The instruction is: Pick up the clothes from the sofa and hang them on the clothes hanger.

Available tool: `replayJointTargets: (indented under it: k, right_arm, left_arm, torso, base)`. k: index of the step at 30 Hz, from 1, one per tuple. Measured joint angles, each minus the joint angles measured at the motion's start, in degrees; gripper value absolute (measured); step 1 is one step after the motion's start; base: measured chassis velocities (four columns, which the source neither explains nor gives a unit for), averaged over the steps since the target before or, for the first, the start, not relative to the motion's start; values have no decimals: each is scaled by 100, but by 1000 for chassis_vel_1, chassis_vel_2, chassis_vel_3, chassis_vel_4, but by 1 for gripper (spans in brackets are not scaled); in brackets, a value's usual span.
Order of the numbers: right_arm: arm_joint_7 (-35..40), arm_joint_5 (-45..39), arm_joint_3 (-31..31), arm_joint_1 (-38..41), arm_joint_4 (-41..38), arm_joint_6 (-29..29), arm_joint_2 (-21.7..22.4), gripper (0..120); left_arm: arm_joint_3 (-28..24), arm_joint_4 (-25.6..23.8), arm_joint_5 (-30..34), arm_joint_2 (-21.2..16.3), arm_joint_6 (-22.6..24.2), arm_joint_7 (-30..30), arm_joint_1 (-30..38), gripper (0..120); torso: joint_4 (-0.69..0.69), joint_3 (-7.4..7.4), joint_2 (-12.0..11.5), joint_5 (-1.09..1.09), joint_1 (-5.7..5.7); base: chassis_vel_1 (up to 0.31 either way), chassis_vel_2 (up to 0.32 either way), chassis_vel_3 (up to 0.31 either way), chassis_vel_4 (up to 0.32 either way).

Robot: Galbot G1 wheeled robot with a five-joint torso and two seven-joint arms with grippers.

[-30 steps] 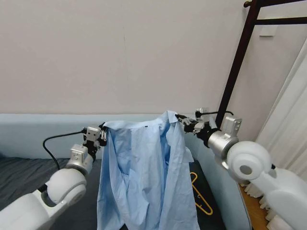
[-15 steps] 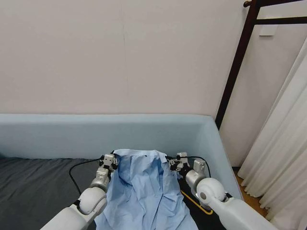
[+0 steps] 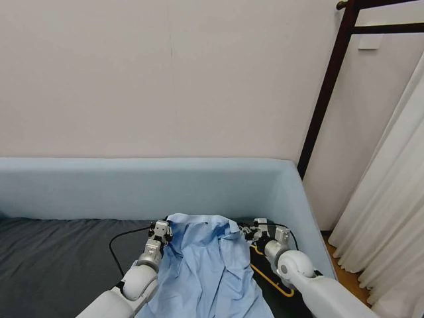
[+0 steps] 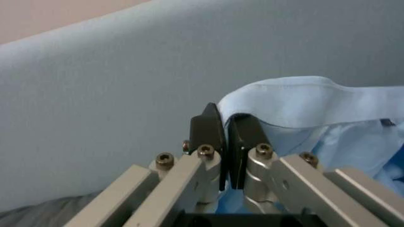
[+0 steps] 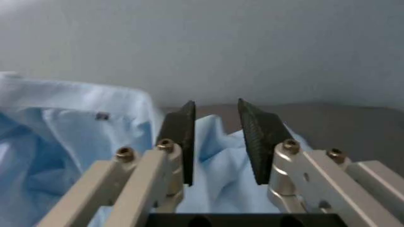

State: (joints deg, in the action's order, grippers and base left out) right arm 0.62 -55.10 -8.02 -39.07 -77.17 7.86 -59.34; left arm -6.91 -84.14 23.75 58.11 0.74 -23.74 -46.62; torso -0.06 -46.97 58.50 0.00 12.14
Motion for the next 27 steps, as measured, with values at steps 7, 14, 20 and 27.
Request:
replayJointTargets:
  k: [7,14,20,27]
  right_arm:
    - [-180,399,355,-356,64,-55,456,58]
    - [-664,1511,438,-919,394,-67,448,86]
    - [-987,1643,448,-829,1067,-18,213,99]
    - [-1397,1880,378,-514,1866,-211,58,100]
  left_arm:
    - [-143,-38,12,24,42,-17,68,0]
    - [-221,-84,29,-18,45,-25,122,0]
    - [-263,-162,68,-60,45,-31,123,0]
    - [-175,-325,123,-57,6,-30,-103,0]
  torso:
    - [-1,1,0,-2,0]
    - [-1,1,0,0,-1]
    - [0,1,0,1,-1]
    - [0,1,1,-2,-1]
  base:
    - [0,0,0,0]
    - [0,0,0,0]
    - [0,0,0,0]
    - [0,0,0,0]
